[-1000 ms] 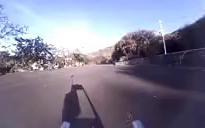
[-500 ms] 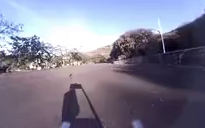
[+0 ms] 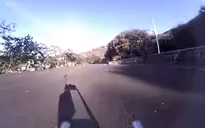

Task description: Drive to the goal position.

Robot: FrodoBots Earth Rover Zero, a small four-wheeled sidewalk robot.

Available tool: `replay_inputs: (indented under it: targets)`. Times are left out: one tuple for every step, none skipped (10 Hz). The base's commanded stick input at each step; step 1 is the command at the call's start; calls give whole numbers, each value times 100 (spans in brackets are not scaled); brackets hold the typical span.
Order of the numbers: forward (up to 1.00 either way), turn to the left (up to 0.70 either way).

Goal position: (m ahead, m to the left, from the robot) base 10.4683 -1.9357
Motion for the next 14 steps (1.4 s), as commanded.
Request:
replay_inputs:
  targets:
    - [50,-41]
    - [50,-19]
    - [50,-5]
    - [50,-47]
    - [50,-32]
    - [50,-17]
    - [50,-2]
    - [50,-23]
    - [50,-50]
    - [50,0]
    - [50,0]
    - [50,0]
    - [50,0]
    - [50,0]
